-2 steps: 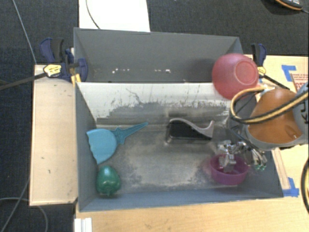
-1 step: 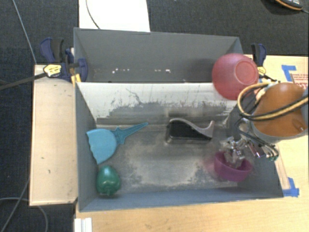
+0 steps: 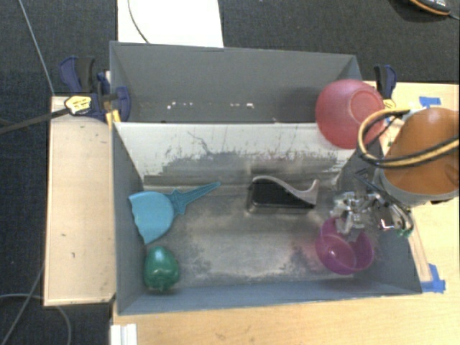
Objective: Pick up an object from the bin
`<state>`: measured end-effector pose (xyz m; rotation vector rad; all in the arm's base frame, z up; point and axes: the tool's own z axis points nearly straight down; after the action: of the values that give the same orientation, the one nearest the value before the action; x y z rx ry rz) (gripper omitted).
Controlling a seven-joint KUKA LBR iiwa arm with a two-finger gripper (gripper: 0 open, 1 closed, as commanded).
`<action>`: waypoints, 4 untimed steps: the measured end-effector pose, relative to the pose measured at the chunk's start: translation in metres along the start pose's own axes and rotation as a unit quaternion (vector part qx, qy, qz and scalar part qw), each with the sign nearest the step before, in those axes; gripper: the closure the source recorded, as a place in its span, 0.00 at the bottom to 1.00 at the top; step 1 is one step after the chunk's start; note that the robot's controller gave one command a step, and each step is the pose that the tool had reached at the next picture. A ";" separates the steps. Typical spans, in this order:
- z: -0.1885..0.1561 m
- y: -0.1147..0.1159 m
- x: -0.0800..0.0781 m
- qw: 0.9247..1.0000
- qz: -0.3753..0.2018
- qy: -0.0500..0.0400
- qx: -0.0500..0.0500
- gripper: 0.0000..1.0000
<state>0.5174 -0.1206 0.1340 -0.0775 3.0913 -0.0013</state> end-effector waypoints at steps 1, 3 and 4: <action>0.047 -0.030 -0.004 0.990 -0.141 0.004 -0.002 1.00; 0.039 -0.029 -0.005 0.991 -0.131 0.003 -0.002 1.00; 0.059 -0.023 -0.070 1.000 -0.028 -0.004 -0.001 1.00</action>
Offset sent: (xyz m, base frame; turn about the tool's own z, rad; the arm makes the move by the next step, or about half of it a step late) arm 0.0302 -0.0244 -0.0395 -0.0301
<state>0.5914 -0.1397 0.0789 -0.1640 3.0802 0.0007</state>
